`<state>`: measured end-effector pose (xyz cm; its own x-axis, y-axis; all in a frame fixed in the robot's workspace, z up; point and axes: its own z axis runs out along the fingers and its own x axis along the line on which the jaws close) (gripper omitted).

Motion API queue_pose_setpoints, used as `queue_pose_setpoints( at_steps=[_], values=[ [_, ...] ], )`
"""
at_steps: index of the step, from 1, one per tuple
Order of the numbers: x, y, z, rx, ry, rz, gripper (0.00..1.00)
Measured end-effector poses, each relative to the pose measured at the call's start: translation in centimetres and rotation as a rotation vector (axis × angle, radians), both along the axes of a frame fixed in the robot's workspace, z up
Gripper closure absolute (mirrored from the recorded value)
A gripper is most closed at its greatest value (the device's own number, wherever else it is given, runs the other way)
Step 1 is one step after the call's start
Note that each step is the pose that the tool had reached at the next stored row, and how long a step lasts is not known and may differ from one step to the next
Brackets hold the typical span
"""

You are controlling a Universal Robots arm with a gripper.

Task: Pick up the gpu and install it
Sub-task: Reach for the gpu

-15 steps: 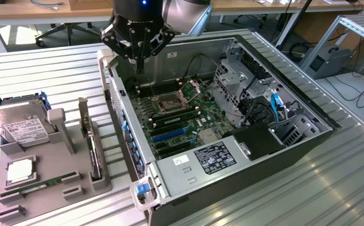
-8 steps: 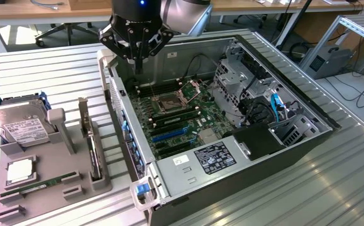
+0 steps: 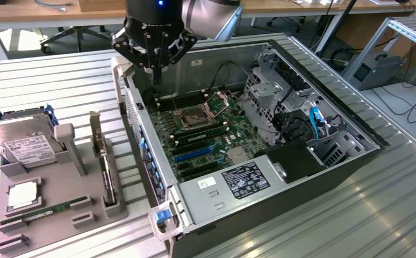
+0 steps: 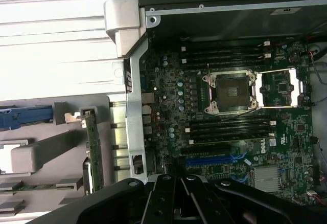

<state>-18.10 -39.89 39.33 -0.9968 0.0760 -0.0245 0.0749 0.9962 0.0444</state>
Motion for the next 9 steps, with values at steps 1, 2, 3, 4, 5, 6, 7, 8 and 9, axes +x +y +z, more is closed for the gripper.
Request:
queue_pose_setpoints(
  at_steps=[1, 2, 3, 4, 5, 6, 7, 8, 9],
  values=[
    [-0.03, 0.00, 0.00, 0.0000, 0.0000, 0.000, 0.89],
    [-0.05, 0.00, 0.00, 0.0000, 0.0000, 0.000, 0.89],
    [-0.08, 0.00, 0.00, 0.0000, 0.0000, 0.000, 0.89],
    [-0.12, 0.00, 0.00, 0.0000, 0.0000, 0.000, 0.89],
    [-0.14, 0.00, 0.00, 0.0000, 0.0000, 0.000, 0.89],
    [-0.18, 0.00, 0.00, 0.0000, 0.0000, 0.000, 0.89],
    [-0.20, 0.00, 0.00, 0.0000, 0.0000, 0.000, 0.89],
    [-0.24, 0.00, 0.00, 0.0000, 0.0000, 0.000, 0.89],
    [-0.27, 0.00, 0.00, 0.0000, 0.0000, 0.000, 0.89]
  ],
)
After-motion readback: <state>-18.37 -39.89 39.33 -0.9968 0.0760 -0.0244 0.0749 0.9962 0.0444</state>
